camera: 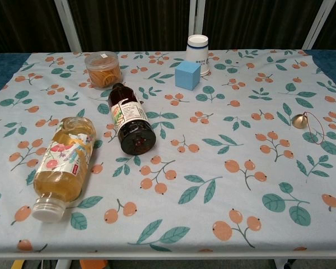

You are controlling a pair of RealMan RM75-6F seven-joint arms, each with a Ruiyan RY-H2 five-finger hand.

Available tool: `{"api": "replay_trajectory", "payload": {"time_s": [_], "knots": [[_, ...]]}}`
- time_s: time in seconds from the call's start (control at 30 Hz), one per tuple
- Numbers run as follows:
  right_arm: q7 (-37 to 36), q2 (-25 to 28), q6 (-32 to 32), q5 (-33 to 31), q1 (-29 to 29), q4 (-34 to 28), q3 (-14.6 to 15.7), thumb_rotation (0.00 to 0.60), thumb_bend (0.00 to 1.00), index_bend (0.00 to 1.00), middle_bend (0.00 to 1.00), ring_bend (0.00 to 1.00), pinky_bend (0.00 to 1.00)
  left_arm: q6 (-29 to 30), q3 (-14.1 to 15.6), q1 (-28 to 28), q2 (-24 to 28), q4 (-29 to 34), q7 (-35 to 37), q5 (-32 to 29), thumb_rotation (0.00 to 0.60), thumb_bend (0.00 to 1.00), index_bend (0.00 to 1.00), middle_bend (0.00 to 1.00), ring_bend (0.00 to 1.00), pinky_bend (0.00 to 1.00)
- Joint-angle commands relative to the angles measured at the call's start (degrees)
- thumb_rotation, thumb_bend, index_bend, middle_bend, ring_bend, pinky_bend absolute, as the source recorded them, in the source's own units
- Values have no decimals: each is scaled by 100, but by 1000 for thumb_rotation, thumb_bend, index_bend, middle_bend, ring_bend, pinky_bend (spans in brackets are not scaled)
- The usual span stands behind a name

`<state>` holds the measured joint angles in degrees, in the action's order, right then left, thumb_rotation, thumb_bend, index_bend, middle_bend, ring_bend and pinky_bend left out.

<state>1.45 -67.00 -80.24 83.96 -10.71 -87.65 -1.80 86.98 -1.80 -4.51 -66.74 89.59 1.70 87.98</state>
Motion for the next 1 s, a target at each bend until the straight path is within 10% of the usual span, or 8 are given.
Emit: {"api": "replay_trajectory", "payload": {"time_s": [0.03, 0.57, 1.0], "knots": [[20, 10, 59, -14, -12, 3, -11, 600, 0, 0, 0, 0, 0, -18, 9, -9, -13, 0, -6, 10, 600, 0, 46, 51, 0, 39], [577, -158, 482, -160, -352, 24, -276, 600, 0, 0, 0, 0, 0, -5, 52, 9, 66, 3, 114, 57, 600, 0, 46, 51, 0, 39], [1179, -499, 2015, -665, -1428, 423, -602, 600, 19, 0, 0, 0, 0, -138, 62, -38, -18, -51, 110, -4, 600, 0, 47, 51, 0, 39]]}}
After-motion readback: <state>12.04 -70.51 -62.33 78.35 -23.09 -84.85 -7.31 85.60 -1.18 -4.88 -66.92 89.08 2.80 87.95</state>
